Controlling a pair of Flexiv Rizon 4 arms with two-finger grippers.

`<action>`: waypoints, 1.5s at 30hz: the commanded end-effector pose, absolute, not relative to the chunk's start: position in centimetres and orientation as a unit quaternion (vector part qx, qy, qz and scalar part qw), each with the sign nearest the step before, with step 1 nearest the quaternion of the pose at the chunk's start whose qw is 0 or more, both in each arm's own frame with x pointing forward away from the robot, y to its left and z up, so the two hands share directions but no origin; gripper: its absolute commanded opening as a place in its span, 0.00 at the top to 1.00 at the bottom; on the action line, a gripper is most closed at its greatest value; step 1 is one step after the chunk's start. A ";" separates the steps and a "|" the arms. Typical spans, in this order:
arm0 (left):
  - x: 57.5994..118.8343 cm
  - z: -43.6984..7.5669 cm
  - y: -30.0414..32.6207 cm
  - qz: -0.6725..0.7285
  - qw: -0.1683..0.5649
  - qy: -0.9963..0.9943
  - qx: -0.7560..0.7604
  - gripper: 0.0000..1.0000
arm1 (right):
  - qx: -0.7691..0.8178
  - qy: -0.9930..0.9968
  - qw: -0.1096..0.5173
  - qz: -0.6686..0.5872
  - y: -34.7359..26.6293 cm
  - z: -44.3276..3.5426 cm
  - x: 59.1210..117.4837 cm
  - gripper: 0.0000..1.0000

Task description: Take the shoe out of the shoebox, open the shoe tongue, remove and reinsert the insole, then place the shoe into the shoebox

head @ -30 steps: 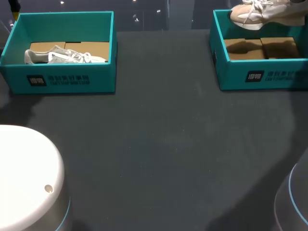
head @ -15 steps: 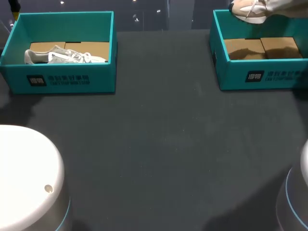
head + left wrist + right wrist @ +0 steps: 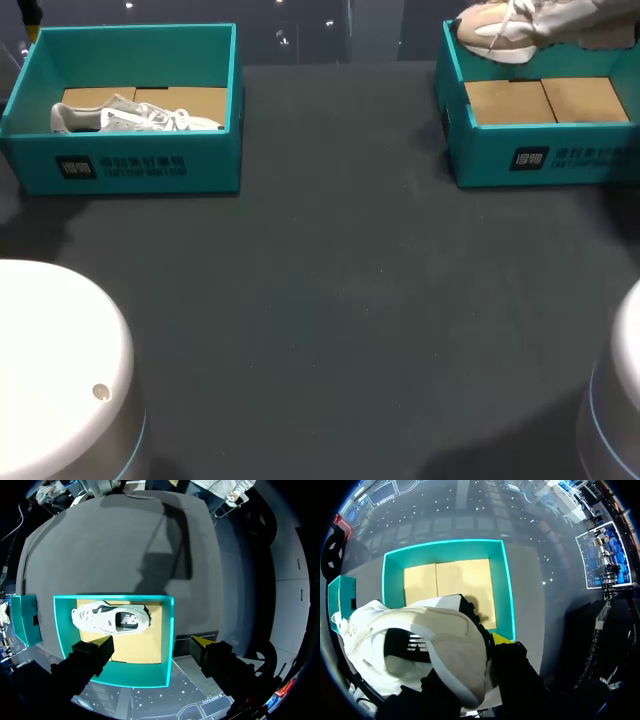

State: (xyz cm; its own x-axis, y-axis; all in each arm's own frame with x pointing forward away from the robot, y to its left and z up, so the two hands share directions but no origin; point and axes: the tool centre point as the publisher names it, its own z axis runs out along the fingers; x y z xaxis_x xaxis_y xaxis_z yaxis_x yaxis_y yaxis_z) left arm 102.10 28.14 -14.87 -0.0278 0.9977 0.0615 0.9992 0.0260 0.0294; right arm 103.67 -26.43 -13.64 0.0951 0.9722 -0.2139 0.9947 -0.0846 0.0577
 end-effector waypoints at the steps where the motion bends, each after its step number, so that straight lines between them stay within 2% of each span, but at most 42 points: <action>1: 102.0 -14.8 28.2 -0.033 0.012 -0.716 -0.697 0.00 | 0.727 0.668 0.155 -0.018 -23.5 -12.4 97.6 1.00; 17: 102.0 -14.8 28.2 -0.033 0.012 -0.716 -0.697 0.00 | 0.734 0.659 0.163 -0.008 -10.7 -13.1 82.4 1.00; 24: 102.0 -14.8 28.2 -0.033 0.012 -0.716 -0.697 0.00 | 0.738 0.652 0.171 -0.016 -7.2 -14.2 78.1 1.00; 29: 102.0 -14.8 28.2 -0.033 0.012 -0.716 -0.697 0.00 | 0.747 0.647 0.152 -0.026 -5.1 -14.9 77.0 1.00; 45: 102.0 -14.8 28.2 -0.033 0.012 -0.716 -0.697 0.00 | 0.745 0.648 0.156 -0.027 -4.7 -15.3 76.7 1.00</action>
State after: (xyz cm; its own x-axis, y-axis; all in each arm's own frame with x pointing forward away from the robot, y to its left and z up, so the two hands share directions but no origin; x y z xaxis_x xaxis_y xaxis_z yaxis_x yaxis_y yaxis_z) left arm 102.10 28.14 -14.87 -0.0278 0.9977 0.0615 0.9992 0.0260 0.0294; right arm 77.07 -4.94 -14.99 0.1593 0.9575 -0.2404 0.9754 -0.1150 0.1883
